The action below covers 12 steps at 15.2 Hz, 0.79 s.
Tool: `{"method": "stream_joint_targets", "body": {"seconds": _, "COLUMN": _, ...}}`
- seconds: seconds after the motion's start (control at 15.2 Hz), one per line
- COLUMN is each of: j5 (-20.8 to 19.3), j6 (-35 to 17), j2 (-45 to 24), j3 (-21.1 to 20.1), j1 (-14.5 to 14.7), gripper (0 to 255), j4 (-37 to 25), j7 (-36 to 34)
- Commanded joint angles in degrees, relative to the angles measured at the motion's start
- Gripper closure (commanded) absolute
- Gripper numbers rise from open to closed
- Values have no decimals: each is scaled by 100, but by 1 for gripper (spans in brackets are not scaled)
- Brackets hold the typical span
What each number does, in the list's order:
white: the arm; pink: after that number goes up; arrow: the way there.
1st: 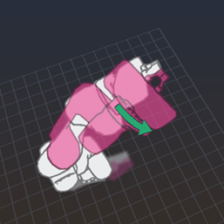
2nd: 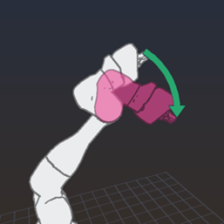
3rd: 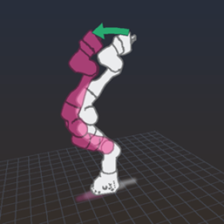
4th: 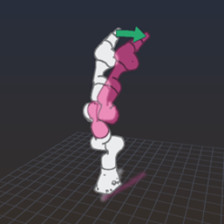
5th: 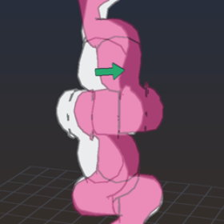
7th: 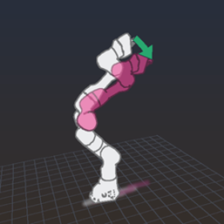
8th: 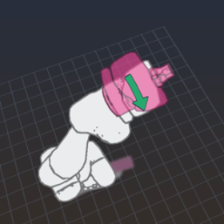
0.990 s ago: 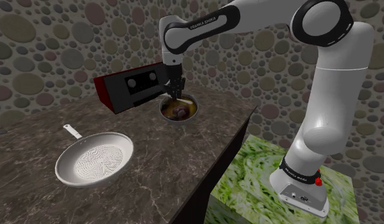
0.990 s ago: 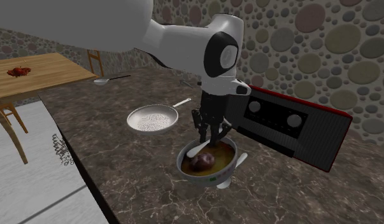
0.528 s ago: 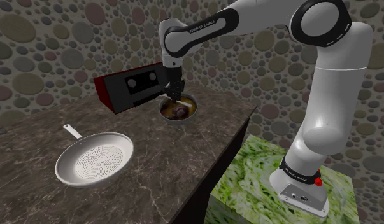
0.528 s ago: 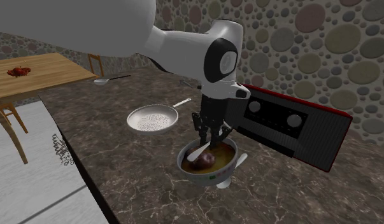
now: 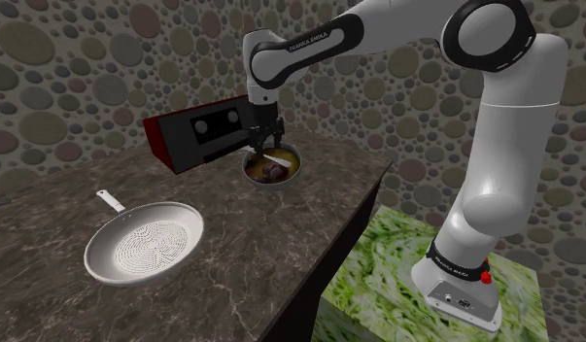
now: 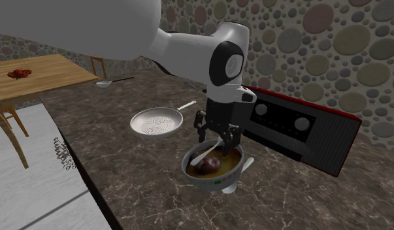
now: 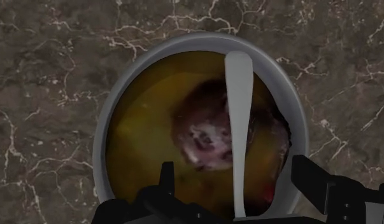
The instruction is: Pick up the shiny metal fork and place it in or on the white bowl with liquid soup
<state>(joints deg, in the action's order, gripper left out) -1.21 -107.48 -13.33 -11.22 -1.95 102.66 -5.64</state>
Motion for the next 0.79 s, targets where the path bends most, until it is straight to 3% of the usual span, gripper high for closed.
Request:
{"method": "stream_joint_targets", "body": {"seconds": 0.0, "j5": 6, "j6": 187, "j2": 23, "j3": -1, "j1": -1, "gripper": 0, "j4": -164, "j7": 5}}
{"method": "stream_joint_targets", "body": {"seconds": 0.2, "j5": 10, "j6": 721, "j2": 33, "j3": -4, "j1": 3, "gripper": 0, "j4": -689, "j7": 9}}
{"method": "stream_joint_targets", "body": {"seconds": 0.73, "j5": 10, "j6": 721, "j2": 33, "j3": -4, "j1": 3, "gripper": 0, "j4": -689, "j7": 9}}
